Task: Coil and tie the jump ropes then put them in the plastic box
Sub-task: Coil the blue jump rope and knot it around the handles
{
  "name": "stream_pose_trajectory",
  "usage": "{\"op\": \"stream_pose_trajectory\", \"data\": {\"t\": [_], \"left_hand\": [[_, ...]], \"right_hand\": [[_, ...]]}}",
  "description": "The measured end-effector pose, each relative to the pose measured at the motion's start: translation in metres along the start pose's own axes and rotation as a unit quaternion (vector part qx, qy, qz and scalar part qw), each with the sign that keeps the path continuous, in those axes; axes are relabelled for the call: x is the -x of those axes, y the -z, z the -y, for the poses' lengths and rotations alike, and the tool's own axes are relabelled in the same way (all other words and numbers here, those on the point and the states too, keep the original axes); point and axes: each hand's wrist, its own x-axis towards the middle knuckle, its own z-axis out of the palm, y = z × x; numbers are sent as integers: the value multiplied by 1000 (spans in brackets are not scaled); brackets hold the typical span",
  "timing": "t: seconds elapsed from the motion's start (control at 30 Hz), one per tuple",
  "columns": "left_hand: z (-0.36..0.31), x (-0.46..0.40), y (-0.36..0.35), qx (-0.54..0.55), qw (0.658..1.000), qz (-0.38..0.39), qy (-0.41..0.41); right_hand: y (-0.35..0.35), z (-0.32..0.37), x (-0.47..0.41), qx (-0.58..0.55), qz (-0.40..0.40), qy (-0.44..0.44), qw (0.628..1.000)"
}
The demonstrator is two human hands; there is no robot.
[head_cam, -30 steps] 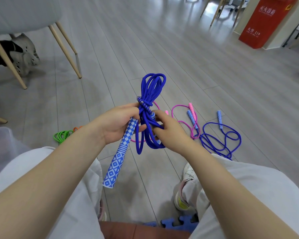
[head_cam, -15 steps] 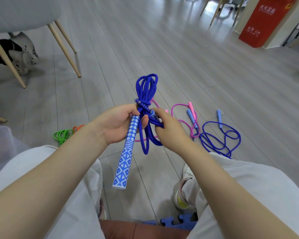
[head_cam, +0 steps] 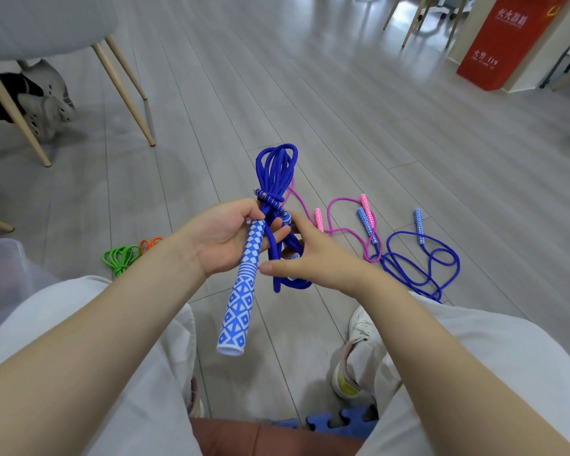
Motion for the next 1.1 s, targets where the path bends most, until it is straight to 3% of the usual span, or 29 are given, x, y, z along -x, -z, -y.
{"op": "stream_pose_trajectory", "data": {"t": [0.13, 0.23, 0.43, 0.73, 0.93, 1.1], "left_hand": [[-1, 3, -2, -31, 999, 6, -4], [-1, 3, -3, -153, 988, -4, -30], [2, 4, -3, -399, 908, -64, -109], [13, 7, -2, -370, 914, 53, -156], [19, 0, -3, -371, 891, 4, -261], [14, 0, -4, -369, 889, -29, -270]], "right_hand": [[4, 2, -3, 40, -44, -8, 998], [10, 2, -4, 34, -70, -3, 997], [17, 3, -3, -35, -66, -4, 997], [19, 7, 2, -148, -71, 21, 986], [20, 6, 0, -144, -71, 26, 987], [17, 3, -3, -111, -82, 23, 990]]}}
